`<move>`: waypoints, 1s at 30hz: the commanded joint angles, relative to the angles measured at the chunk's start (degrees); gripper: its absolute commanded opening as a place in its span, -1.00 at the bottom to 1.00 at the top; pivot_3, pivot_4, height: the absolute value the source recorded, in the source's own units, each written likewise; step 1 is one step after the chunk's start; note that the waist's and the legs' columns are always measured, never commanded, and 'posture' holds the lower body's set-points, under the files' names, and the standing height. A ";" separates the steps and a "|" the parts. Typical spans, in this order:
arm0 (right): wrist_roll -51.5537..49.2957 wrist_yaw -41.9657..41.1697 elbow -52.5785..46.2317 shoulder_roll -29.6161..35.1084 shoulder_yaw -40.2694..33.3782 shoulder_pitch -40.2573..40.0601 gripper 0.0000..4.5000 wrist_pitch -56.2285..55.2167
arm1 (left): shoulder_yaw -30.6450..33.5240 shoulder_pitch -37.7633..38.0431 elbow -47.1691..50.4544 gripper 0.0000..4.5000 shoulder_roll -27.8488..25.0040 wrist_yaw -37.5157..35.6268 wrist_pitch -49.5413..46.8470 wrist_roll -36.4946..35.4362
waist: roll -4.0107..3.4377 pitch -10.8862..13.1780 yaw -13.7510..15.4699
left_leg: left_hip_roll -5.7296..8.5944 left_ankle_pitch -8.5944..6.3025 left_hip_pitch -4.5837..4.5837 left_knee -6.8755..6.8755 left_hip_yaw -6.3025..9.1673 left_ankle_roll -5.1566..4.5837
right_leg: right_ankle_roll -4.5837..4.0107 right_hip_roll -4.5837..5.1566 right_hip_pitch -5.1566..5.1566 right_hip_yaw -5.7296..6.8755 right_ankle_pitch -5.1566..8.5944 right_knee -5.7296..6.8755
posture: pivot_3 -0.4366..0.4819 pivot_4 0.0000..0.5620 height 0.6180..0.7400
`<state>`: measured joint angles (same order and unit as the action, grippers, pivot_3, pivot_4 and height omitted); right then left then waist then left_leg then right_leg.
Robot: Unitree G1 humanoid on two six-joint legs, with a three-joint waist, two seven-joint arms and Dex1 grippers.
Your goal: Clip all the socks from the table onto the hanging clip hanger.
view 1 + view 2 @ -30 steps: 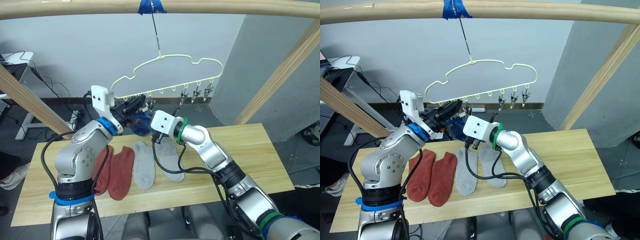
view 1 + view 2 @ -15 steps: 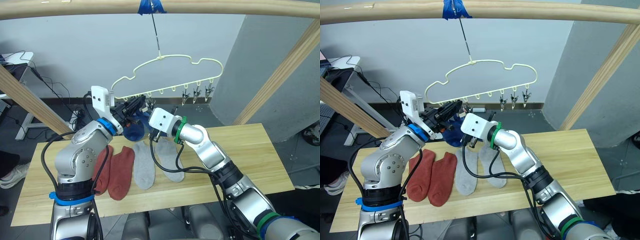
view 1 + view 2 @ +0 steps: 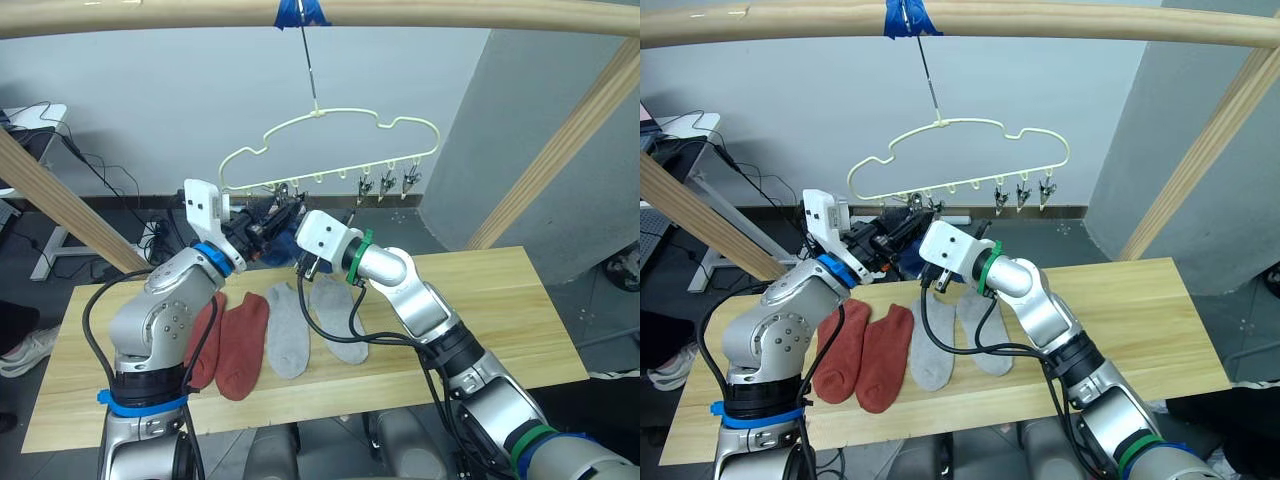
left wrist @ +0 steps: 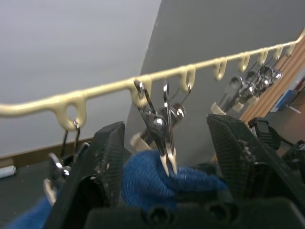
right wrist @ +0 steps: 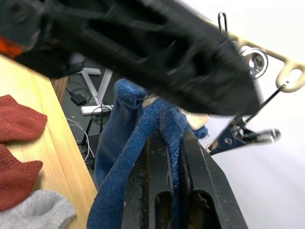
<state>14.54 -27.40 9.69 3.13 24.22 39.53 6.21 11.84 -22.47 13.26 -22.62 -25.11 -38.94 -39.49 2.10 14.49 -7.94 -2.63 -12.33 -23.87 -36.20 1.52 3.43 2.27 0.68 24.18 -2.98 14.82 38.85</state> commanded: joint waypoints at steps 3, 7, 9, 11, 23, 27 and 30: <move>-1.43 -0.38 -2.69 -1.45 -0.77 1.06 -1.00 0.46 | 1.03 1.07 3.53 0.30 -1.63 -1.14 0.21 -0.76 | 0.00 0.00 0.00 | 0.00 0.00 0.01 0.00 0.00 0.00 | 0.00 0.00 0.00 0.00 0.00 0.01 | -0.43 -0.23 1.00; -3.33 -1.60 -3.25 -2.28 -1.32 0.21 -0.54 1.84 | 1.20 1.59 3.60 0.32 -2.30 -1.36 0.81 -0.18 | 0.01 -0.01 0.00 | 0.00 0.00 0.00 -0.01 0.01 0.01 | 0.00 0.00 0.00 0.01 0.00 0.01 | -0.42 -0.24 1.00; -3.47 -1.79 -3.32 -2.12 -1.21 0.13 -0.23 2.19 | 1.15 1.83 3.62 0.32 -2.54 -1.42 1.09 0.13 | 0.01 -0.01 0.00 | 0.00 0.00 0.00 -0.02 0.02 0.01 | 0.00 0.00 0.00 0.02 0.00 0.02 | -0.41 -0.25 1.00; -3.16 -1.91 -3.49 -1.84 -0.80 -0.02 0.05 2.74 | 1.33 2.36 3.85 0.32 -2.90 -1.37 1.40 0.40 | 0.01 -0.01 0.00 | 0.00 0.00 0.00 -0.02 0.01 0.01 | 0.00 0.00 0.00 0.01 0.00 0.02 | -0.41 -0.25 1.00; -3.26 -6.07 -13.78 4.69 -1.14 -6.04 0.49 8.25 | -1.86 6.94 7.08 0.32 -3.42 -1.25 10.20 8.56 | 0.05 -0.03 0.07 | 0.01 0.01 0.00 -0.02 0.02 0.01 | 0.00 0.03 -0.01 0.04 0.00 0.03 | -0.41 -0.27 1.00; -5.80 -8.30 -21.74 8.20 -3.30 -10.46 0.49 11.54 | -4.48 8.84 6.98 0.32 -1.28 0.83 18.44 15.73 | 0.05 -0.04 0.15 | 0.01 0.01 0.01 -0.03 0.03 0.01 | 0.00 0.03 -0.01 0.05 0.00 0.03 | -0.42 -0.27 1.00; -8.67 -9.87 -28.18 10.91 -5.70 -13.96 0.49 13.86 | -5.62 9.31 6.04 0.32 1.49 3.22 22.37 19.07 | 0.07 -0.05 0.30 | 0.04 0.00 0.00 -0.04 0.02 0.01 | 0.00 0.06 -0.03 0.05 0.00 0.02 | -0.43 -0.27 1.00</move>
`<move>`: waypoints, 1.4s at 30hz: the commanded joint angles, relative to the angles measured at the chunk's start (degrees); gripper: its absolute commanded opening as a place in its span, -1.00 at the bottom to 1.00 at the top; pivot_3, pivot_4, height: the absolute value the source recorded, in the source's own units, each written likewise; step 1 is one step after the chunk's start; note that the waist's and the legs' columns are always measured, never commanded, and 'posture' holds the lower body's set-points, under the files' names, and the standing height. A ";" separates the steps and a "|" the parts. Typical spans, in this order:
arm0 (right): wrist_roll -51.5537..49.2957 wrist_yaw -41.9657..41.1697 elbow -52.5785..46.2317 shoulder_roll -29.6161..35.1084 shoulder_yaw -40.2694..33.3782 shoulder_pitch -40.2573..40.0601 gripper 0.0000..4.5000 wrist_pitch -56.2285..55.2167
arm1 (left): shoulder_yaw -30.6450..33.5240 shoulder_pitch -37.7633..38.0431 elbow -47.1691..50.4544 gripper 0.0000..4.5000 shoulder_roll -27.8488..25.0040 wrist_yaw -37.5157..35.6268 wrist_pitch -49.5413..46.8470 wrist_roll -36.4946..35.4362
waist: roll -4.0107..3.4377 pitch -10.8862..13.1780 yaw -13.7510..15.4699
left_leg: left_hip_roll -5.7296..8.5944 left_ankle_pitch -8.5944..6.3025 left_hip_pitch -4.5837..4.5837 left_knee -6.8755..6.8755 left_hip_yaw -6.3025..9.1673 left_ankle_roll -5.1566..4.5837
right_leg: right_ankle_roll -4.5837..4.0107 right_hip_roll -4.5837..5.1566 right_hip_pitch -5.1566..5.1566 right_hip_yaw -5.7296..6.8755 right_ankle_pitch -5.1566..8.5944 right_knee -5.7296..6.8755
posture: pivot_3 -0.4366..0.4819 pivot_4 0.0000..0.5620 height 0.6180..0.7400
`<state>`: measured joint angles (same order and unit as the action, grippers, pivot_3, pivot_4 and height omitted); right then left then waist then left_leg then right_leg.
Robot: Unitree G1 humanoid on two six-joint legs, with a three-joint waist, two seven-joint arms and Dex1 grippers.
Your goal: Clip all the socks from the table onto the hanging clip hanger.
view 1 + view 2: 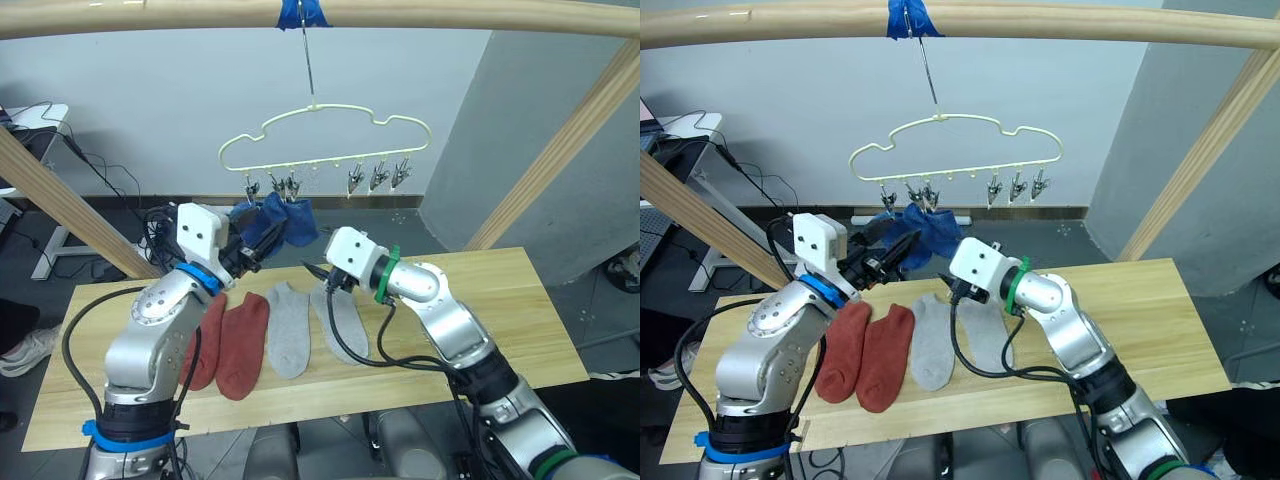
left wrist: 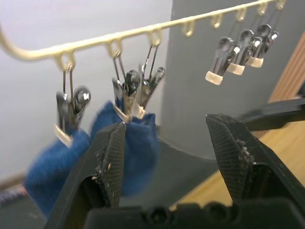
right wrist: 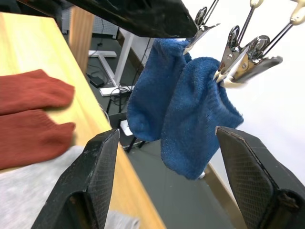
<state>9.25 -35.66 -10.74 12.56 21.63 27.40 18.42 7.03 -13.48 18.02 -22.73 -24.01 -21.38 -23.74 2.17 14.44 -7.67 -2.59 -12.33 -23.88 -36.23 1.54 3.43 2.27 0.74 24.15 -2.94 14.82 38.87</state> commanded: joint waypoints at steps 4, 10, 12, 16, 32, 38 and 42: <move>-9.06 -3.39 -16.35 4.68 -8.29 -5.84 0.49 6.92 | -3.03 1.30 0.63 0.32 5.39 4.64 9.11 7.39 | 0.06 -0.04 0.14 | 0.00 0.00 0.01 -0.07 0.00 0.00 | 0.01 -0.01 -0.03 -0.01 0.00 0.01 | -0.48 -0.25 1.00; -17.53 -3.53 -23.61 7.02 -15.71 -7.01 0.49 14.17 | -5.45 -0.10 -2.61 0.32 10.51 8.95 13.42 12.34 | 0.07 -0.04 -0.31 | -0.02 0.00 0.03 -0.25 -0.02 -0.01 | 0.25 -0.08 -0.08 -0.07 0.14 0.05 | -0.54 -0.21 1.00; -18.80 -2.99 -24.40 7.63 -16.48 -6.83 0.49 15.57 | -5.60 -0.56 -3.49 0.32 11.58 9.74 14.20 13.16 | 0.07 -0.04 -0.42 | -0.03 0.00 0.02 -0.34 -0.04 -0.02 | 0.28 -0.11 -0.08 -0.11 0.14 0.07 | -0.58 -0.19 1.00; -20.93 -2.53 -25.87 9.40 -17.97 -7.05 0.49 18.04 | -5.75 -1.94 -6.94 0.32 13.56 11.36 15.47 14.55 | 0.07 -0.04 -0.53 | -0.04 0.00 0.02 -0.47 -0.10 -0.02 | 0.35 -0.14 -0.08 -0.21 0.09 0.10 | -0.60 -0.17 1.00; -26.21 -0.55 -27.16 12.87 -18.70 -7.15 0.49 20.45 | -6.99 -8.78 -16.51 0.32 16.66 12.38 19.32 17.85 | 0.07 -0.04 -1.33 | 0.00 -0.02 0.00 -0.57 -0.26 -0.04 | 0.52 -0.17 -0.07 -0.49 0.03 0.05 | -0.65 -0.13 1.00; -27.18 0.22 -27.27 13.87 -18.67 -7.68 0.50 20.30 | -6.46 -8.86 -16.76 0.16 16.89 13.88 19.83 18.65 | 0.07 -0.03 -1.75 | 0.00 -0.02 0.00 -0.57 -0.28 -0.04 | 0.53 -0.18 -0.07 -0.52 0.02 0.04 | -0.66 -0.12 1.00; -27.58 0.51 -27.18 14.13 -18.48 -7.56 0.50 20.18 | -6.50 -9.03 -16.96 0.16 17.00 14.39 19.81 18.92 | 0.08 -0.03 -1.86 | 0.00 -0.02 0.01 -0.56 -0.28 -0.04 | 0.54 -0.18 -0.07 -0.52 0.02 0.04 | -0.66 -0.12 1.00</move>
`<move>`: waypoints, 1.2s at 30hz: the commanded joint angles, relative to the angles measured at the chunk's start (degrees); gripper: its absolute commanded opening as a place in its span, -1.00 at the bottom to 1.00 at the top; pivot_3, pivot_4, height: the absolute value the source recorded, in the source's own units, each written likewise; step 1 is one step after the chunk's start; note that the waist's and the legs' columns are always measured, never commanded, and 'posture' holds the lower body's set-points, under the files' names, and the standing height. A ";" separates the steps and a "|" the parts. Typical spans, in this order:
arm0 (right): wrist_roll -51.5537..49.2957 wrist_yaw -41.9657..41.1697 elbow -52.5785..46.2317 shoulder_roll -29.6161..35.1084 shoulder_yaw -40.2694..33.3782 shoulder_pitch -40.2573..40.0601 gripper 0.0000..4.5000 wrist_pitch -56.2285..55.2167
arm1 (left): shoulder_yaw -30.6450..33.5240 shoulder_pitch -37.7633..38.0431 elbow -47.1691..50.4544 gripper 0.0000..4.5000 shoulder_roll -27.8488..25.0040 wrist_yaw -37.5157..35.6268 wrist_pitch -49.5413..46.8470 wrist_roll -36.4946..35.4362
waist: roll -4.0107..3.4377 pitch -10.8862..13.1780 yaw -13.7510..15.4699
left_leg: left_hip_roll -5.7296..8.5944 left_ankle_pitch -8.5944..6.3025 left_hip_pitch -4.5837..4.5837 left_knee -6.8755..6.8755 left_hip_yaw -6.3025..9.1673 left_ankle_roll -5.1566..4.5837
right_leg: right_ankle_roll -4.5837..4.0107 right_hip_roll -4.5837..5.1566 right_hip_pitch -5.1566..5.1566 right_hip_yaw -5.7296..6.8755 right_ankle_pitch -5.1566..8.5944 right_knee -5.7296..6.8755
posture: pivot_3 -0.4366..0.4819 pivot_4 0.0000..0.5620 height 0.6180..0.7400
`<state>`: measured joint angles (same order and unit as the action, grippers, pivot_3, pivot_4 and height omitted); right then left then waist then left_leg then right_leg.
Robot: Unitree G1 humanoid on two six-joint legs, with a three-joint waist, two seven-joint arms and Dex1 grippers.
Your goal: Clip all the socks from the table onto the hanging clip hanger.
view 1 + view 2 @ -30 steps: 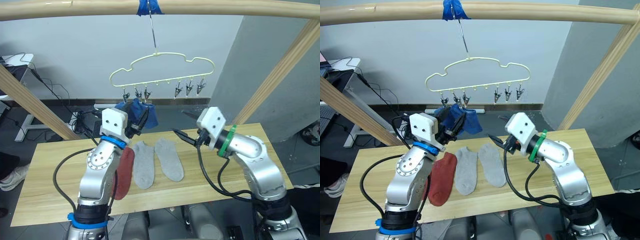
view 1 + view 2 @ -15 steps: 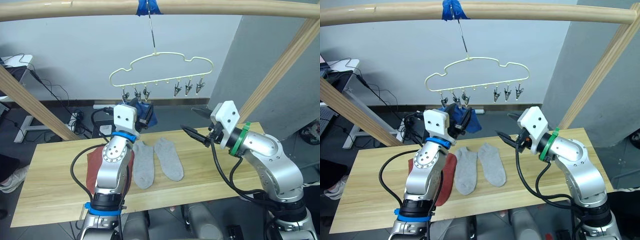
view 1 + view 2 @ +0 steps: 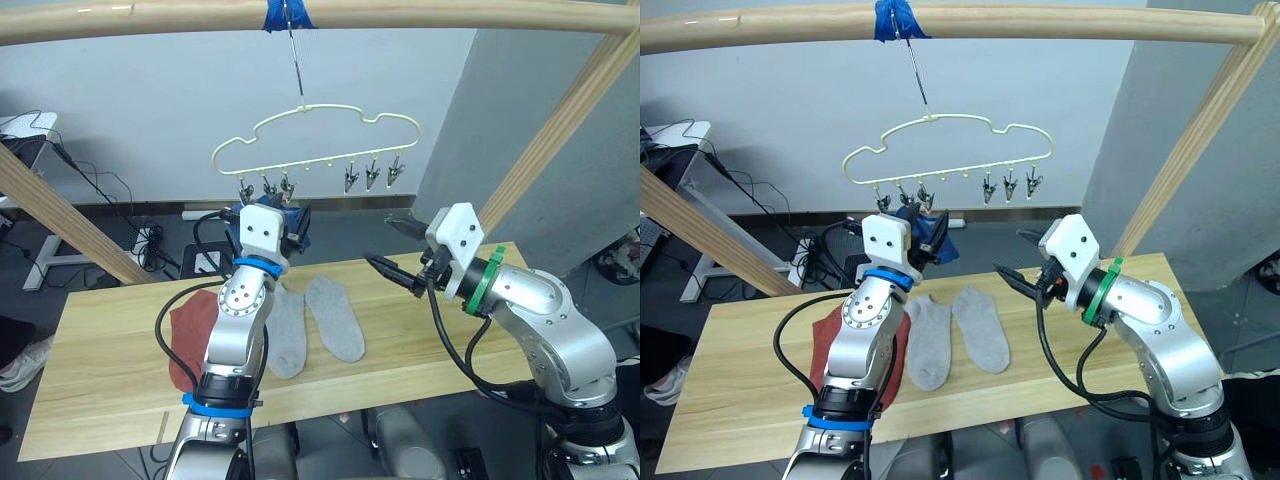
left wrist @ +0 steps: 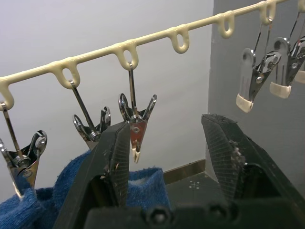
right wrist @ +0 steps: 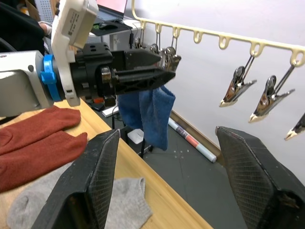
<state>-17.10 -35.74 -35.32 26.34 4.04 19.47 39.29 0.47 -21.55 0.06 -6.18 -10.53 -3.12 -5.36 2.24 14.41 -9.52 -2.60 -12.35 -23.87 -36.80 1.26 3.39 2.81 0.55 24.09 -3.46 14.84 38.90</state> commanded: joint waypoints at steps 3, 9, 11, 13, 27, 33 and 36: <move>-1.44 0.72 -2.48 0.35 -0.72 0.62 0.50 -0.76 | 0.15 -0.98 0.95 0.16 0.51 1.21 1.40 0.62 | 0.00 0.00 -0.02 | 0.00 0.00 0.00 0.00 0.00 0.00 | 0.00 0.00 0.00 0.00 0.00 0.00 | -0.66 -0.12 1.00; -1.67 0.86 -2.36 0.65 -0.40 0.74 0.50 -1.10 | 0.77 -0.77 -0.03 0.16 0.54 1.98 0.69 0.16 | 0.00 0.00 -0.03 | 0.00 0.00 0.00 0.01 -0.01 0.00 | 0.01 0.00 0.00 -0.01 0.00 -0.02 | -0.66 -0.12 1.00; -1.70 0.90 -2.30 0.68 -0.28 0.76 0.50 -1.20 | 0.88 -1.05 -0.62 0.16 0.49 1.90 0.66 -0.01 | 0.01 0.00 -0.04 | 0.00 0.00 0.00 0.01 -0.01 0.00 | 0.01 0.00 0.00 -0.01 0.00 -0.02 | -0.66 -0.12 1.00; -1.73 0.86 -2.10 0.70 -0.21 0.84 0.50 -1.33 | 1.06 -1.73 -1.79 0.16 0.40 1.86 0.86 -0.07 | 0.01 0.00 -0.03 | 0.00 0.00 0.00 0.01 -0.01 0.00 | 0.01 0.00 0.00 -0.01 0.00 -0.03 | -0.65 -0.13 1.00; -3.76 -0.51 -1.50 0.48 0.10 1.25 0.50 -2.34 | 1.66 -6.83 -7.07 0.16 -0.14 1.12 4.58 0.28 | 0.02 0.01 -0.03 | 0.00 0.00 -0.02 0.10 -0.01 0.00 | 0.02 -0.01 0.01 -0.01 0.00 -0.15 | -0.64 -0.15 1.00; -5.87 -1.37 -1.69 0.56 0.08 1.31 0.50 -2.36 | 1.41 -6.44 -5.15 0.16 0.00 1.77 4.34 0.67 | 0.02 0.01 -0.04 | 0.00 0.00 -0.03 0.13 -0.02 0.00 | 0.02 -0.01 0.01 -0.01 -0.01 -0.21 | -0.63 -0.17 1.00; -6.11 -1.45 -1.61 0.63 0.20 1.25 0.50 -2.43 | 1.27 -6.26 -4.91 0.16 -0.04 2.03 4.11 1.04 | 0.02 0.01 -0.03 | 0.00 0.00 -0.03 0.13 -0.01 0.00 | 0.03 -0.01 0.01 -0.01 -0.01 -0.21 | -0.63 -0.17 1.00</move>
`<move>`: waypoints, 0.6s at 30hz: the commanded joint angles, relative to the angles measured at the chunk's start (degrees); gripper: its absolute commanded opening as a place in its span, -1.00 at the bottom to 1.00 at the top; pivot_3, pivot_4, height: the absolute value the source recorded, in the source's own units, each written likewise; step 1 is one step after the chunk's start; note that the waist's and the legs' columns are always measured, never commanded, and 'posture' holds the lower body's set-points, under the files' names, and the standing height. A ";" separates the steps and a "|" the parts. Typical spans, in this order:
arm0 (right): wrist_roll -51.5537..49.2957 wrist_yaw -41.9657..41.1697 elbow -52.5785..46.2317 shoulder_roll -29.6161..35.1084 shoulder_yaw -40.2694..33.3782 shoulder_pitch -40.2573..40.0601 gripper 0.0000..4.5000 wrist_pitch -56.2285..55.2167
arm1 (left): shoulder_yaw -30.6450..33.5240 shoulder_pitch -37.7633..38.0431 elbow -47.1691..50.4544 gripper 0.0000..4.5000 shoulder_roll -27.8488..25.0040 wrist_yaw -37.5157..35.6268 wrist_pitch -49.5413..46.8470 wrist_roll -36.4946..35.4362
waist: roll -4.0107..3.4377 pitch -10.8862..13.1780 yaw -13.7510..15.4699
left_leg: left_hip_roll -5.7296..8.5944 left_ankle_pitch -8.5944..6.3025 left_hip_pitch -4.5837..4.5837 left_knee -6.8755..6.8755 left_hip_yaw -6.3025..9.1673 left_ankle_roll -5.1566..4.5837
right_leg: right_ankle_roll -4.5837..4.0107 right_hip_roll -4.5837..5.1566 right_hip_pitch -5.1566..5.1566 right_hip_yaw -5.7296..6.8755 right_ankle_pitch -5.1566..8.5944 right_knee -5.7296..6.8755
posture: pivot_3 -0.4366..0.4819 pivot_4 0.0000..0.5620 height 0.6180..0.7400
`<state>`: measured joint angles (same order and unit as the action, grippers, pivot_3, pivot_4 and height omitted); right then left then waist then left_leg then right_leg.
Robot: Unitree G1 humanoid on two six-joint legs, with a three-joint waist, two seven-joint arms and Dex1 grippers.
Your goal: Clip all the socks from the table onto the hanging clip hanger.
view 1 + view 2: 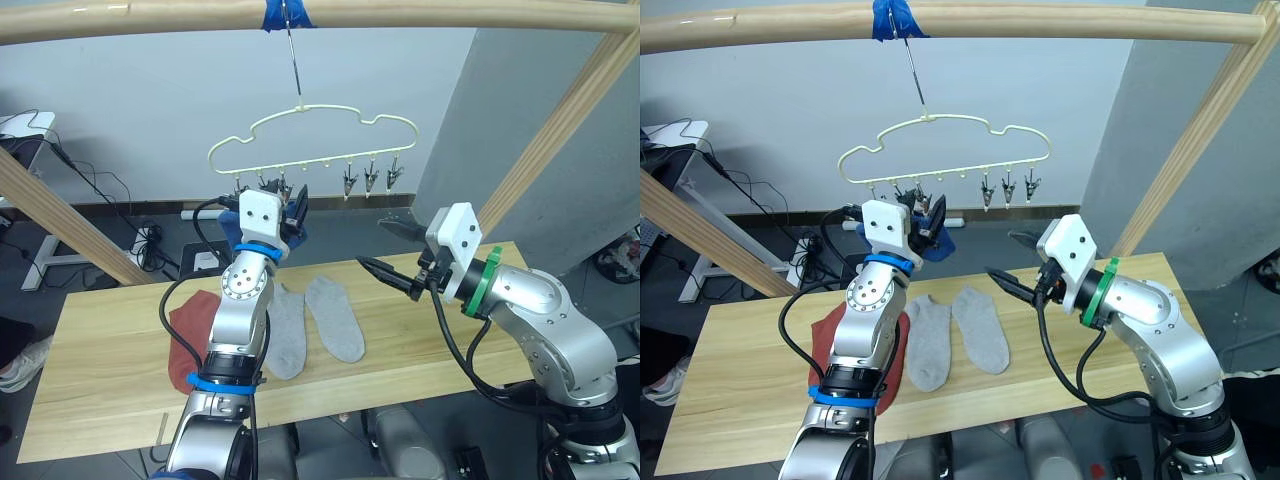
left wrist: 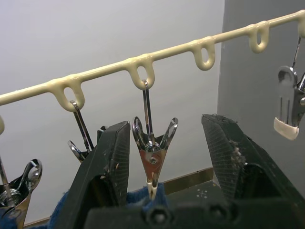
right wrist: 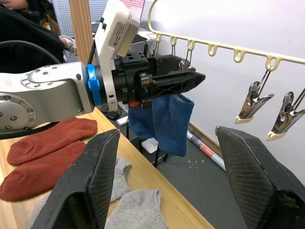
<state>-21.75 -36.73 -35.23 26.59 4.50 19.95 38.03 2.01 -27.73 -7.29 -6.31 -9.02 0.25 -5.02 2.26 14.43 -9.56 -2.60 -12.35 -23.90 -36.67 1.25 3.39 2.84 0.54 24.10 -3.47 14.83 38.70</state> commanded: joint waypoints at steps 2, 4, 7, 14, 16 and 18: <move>-1.55 -0.52 -1.69 0.41 -0.22 0.76 0.50 -1.13 | -0.33 -0.12 2.50 0.16 0.00 0.58 0.58 0.87 | 0.00 0.00 0.00 | 0.00 0.00 0.00 0.00 0.00 0.00 | 0.00 0.00 0.00 0.01 0.00 0.00 | -0.63 -0.17 1.00; -1.65 -0.62 -1.67 0.49 -0.19 0.73 0.50 -1.08 | -0.27 -0.44 2.34 0.16 -0.07 0.68 0.35 1.03 | 0.00 0.00 0.00 | 0.00 0.00 0.00 0.00 0.00 0.00 | 0.00 0.00 0.00 0.00 0.00 0.00 | -0.63 -0.17 1.00; -1.71 -0.79 -1.65 0.51 -0.18 0.69 0.50 -1.04 | -0.20 -0.76 2.08 0.08 -0.15 0.88 0.15 1.27 | 0.00 0.00 0.00 | 0.00 0.00 0.00 0.00 0.00 0.00 | 0.00 0.00 0.00 0.00 0.00 -0.01 | -0.63 -0.17 1.00; -2.11 -1.02 -1.53 0.43 -0.17 0.79 0.50 -0.88 | -0.17 -1.01 1.90 -0.71 -0.35 0.88 -0.63 1.34 | 0.00 0.00 0.00 | 0.00 0.00 0.00 0.00 0.00 0.00 | 0.00 0.00 0.00 0.00 0.00 -0.01 | -0.63 -0.17 1.00; -2.29 -1.03 -1.50 0.50 -0.09 0.75 0.50 -0.94 | -0.05 -1.07 1.87 -0.86 -0.52 0.72 -0.77 1.24 | 0.00 0.00 0.00 | 0.00 0.00 0.00 0.00 0.00 0.00 | 0.00 0.00 0.00 0.00 0.00 -0.01 | -0.63 -0.17 1.00; -2.41 -0.99 -1.48 0.61 0.08 0.60 0.50 -1.06 | 0.10 -1.05 1.96 -0.95 -0.78 0.54 -0.85 1.16 | 0.00 0.00 0.00 | 0.00 0.00 0.00 0.00 0.00 0.00 | 0.00 0.00 0.00 0.00 0.00 -0.01 | -0.63 -0.17 1.00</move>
<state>-23.50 -37.34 -35.22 26.63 4.60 19.95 38.03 1.98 -28.07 -7.25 -6.64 -8.30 -0.81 -3.97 2.26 14.43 -9.56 -2.60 -12.35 -23.90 -36.67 1.25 3.39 2.84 0.54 24.09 -3.46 14.83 38.69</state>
